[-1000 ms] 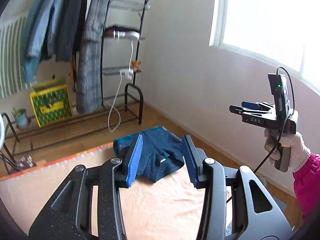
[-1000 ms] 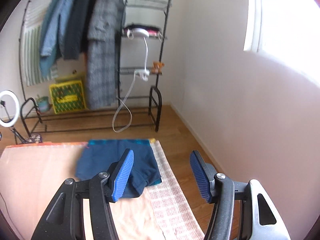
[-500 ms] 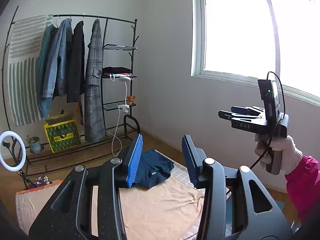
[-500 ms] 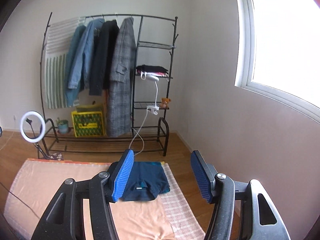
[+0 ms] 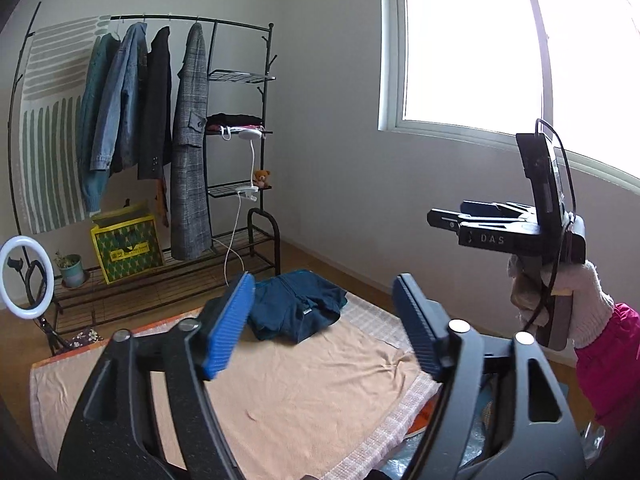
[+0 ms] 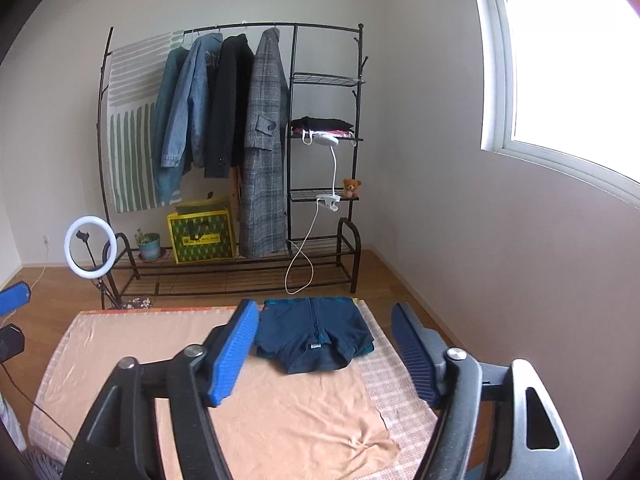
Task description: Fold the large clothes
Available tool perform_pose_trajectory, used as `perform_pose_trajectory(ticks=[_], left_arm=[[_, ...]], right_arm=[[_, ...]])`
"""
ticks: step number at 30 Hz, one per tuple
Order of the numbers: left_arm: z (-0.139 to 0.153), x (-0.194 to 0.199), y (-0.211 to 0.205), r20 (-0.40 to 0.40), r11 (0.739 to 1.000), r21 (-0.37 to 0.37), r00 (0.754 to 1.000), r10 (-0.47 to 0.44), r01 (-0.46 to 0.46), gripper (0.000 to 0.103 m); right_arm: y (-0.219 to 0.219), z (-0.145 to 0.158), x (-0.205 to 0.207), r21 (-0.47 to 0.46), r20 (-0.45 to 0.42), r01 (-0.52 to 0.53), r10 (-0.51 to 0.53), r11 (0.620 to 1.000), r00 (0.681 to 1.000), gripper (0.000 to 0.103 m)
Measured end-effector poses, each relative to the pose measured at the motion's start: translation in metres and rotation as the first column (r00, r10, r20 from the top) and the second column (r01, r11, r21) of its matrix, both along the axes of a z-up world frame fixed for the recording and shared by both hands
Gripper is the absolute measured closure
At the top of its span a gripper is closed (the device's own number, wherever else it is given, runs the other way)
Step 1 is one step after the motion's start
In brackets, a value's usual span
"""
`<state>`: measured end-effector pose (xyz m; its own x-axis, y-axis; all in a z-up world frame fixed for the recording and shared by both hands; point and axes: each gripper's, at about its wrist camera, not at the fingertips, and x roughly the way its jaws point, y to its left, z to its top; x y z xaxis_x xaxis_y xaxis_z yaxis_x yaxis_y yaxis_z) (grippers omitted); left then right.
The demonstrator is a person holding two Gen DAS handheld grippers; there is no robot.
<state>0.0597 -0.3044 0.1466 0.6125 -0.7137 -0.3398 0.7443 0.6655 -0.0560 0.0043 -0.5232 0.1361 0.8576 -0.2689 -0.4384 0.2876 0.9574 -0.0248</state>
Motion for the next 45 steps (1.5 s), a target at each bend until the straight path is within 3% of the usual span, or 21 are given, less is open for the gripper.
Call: perform_pose_trajectory(ticks=[5,13,22,31,36,45], left_arm=[[-0.041,0.019,0.006,-0.07,1.0,0.008,0.997,0.011,-0.011,0.016],[-0.098,0.045,0.013,-0.085,0.996,0.024,0.993,0.087,-0.085,0.004],[-0.144,0.066,0.011,-0.104,0.988,0.08,0.985,0.141,-0.133,0.0],[-0.168,0.078,0.004,-0.095,0.964,0.162,0.969,0.227,-0.211,0.0],[-0.176,0.082,0.0,-0.104,0.964,0.179,0.971,0.215,-0.195,0.0],[-0.187,0.085,-0.007,-0.116,0.961,0.206,0.971,0.21,-0.183,0.0]], right_arm=[[0.011,-0.044,0.009,0.015,-0.023,0.0,0.0,1.0,1.0,0.017],[0.028,-0.11,0.033,-0.017,-0.044,0.06,-0.06,0.998,0.997,0.001],[0.028,-0.163,0.057,0.033,-0.066,0.09,-0.087,0.995,0.994,0.0],[0.023,-0.199,0.069,0.034,-0.064,0.13,-0.128,0.991,0.99,0.0],[0.016,-0.211,0.079,0.087,-0.09,0.127,-0.119,0.988,0.989,0.0],[0.012,-0.225,0.087,0.078,-0.123,0.144,-0.133,0.987,0.983,0.0]])
